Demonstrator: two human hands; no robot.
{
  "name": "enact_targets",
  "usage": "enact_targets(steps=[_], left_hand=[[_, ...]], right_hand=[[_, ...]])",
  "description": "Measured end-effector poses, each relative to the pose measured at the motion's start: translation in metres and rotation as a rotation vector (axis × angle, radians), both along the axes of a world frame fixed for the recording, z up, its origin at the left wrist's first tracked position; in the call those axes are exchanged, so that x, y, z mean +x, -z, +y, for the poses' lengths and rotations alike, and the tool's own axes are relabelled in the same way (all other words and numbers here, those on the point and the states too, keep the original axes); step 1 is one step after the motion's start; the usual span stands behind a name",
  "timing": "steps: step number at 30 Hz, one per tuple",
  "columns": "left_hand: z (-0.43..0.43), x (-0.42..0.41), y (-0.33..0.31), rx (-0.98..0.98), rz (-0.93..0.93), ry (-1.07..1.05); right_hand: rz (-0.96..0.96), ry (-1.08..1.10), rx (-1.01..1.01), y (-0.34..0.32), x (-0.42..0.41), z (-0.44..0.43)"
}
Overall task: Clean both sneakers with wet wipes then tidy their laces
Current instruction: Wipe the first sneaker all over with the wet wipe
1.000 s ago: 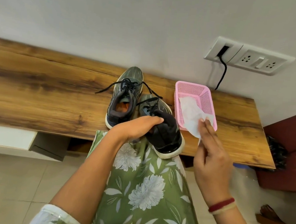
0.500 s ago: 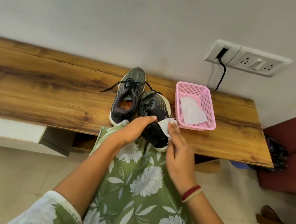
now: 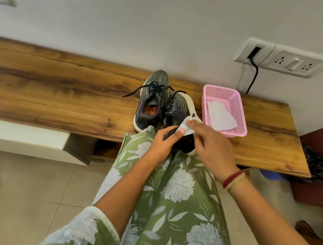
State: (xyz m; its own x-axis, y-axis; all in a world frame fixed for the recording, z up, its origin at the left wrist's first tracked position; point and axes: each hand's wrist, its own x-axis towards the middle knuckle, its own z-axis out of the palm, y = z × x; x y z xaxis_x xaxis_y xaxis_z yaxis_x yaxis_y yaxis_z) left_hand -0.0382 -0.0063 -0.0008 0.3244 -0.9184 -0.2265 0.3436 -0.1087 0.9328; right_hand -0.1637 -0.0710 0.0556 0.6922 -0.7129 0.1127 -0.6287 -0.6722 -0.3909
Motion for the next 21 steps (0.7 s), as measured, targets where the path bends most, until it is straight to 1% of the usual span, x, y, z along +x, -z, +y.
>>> enact_targets(steps=[3, 5, 7, 8, 9, 11, 12, 13, 14, 15, 16, 17, 18, 19, 21], left_hand=[[-0.003, 0.001, 0.002, 0.038, 0.051, 0.021], [-0.005, 0.004, 0.006, 0.042, 0.095, 0.041], [-0.005, 0.006, 0.006, 0.053, 0.183, 0.039], [-0.006, 0.007, 0.006, 0.056, 0.232, 0.026], [-0.006, 0.008, 0.007, 0.068, 0.274, 0.004], [-0.008, 0.010, 0.008, 0.093, 0.314, -0.034], [-0.010, 0.010, 0.009, 0.100, 0.309, -0.039], [-0.010, 0.010, 0.008, 0.101, 0.299, -0.032], [-0.011, 0.011, 0.007, 0.108, 0.292, -0.028], [-0.012, 0.011, 0.005, 0.112, 0.284, -0.021], [-0.012, 0.011, 0.005, 0.112, 0.273, -0.009], [-0.011, 0.011, 0.006, 0.106, 0.254, 0.006], [-0.011, 0.011, 0.007, 0.095, 0.238, 0.018], [-0.011, 0.011, 0.008, 0.082, 0.237, 0.022], [-0.011, 0.011, 0.010, 0.065, 0.246, 0.021]], right_hand=[[0.014, -0.035, 0.014, -0.003, 0.001, -0.003], [0.033, -0.098, -0.024, -0.002, -0.002, 0.010], [0.040, -0.144, -0.062, 0.001, -0.011, 0.018], [0.012, -0.126, -0.033, 0.002, -0.014, 0.015], [-0.059, -0.054, 0.062, 0.001, -0.016, 0.009], [-0.301, 0.152, 0.300, -0.002, -0.013, -0.009], [-0.422, 0.254, 0.346, -0.004, -0.011, -0.017], [-0.475, 0.311, 0.324, -0.005, -0.007, -0.022], [-0.466, 0.308, 0.282, -0.006, -0.003, -0.023], [-0.397, 0.255, 0.240, -0.008, 0.001, -0.018], [-0.268, 0.171, 0.187, -0.005, 0.003, -0.009], [-0.118, 0.085, 0.111, 0.001, 0.003, 0.002], [-0.008, 0.012, 0.019, 0.009, 0.000, 0.014], [0.059, -0.042, -0.058, 0.017, -0.006, 0.023], [0.119, -0.117, -0.133, 0.025, -0.018, 0.032]])
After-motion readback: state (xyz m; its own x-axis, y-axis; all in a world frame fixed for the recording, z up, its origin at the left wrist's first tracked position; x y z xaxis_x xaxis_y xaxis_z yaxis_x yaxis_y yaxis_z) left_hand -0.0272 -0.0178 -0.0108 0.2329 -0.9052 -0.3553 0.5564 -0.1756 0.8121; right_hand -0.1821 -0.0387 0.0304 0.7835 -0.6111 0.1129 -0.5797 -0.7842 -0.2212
